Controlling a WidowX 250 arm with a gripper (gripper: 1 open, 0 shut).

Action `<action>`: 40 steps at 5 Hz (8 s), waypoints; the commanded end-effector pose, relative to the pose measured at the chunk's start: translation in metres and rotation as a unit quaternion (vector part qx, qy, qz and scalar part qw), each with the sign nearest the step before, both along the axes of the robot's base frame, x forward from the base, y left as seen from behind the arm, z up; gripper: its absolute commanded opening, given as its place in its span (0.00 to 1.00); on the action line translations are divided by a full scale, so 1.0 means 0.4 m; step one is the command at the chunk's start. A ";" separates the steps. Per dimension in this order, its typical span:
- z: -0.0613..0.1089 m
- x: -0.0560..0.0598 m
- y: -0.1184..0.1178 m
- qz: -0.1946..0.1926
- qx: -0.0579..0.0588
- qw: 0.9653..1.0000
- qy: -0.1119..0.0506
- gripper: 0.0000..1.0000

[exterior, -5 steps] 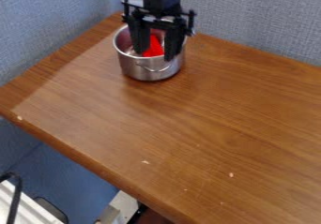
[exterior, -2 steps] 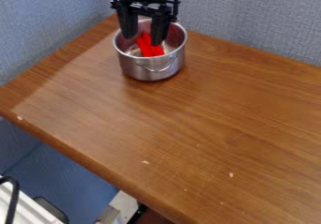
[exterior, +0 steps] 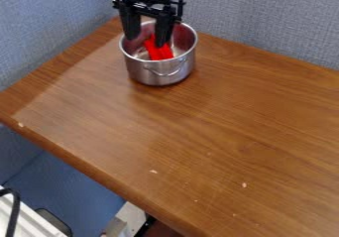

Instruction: Move the red object from the metal pot to the table

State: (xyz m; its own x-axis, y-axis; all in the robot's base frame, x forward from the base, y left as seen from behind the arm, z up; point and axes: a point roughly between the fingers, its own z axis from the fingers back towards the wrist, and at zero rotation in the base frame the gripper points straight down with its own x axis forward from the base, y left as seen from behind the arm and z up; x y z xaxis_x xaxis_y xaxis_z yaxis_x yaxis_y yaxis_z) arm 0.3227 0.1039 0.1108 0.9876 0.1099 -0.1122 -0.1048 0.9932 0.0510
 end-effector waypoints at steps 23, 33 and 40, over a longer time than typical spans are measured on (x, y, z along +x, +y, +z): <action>-0.071 0.073 0.034 -0.024 0.051 0.998 -0.010 0.00; 0.142 0.055 0.033 -0.008 0.008 0.992 -0.127 1.00; -0.057 0.067 0.000 -0.030 0.013 0.999 -0.029 1.00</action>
State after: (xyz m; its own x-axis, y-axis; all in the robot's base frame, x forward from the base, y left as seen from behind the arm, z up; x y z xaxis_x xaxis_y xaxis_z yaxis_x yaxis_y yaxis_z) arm 0.3468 0.1034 0.0762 0.9949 0.0554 -0.0844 -0.0507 0.9971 0.0573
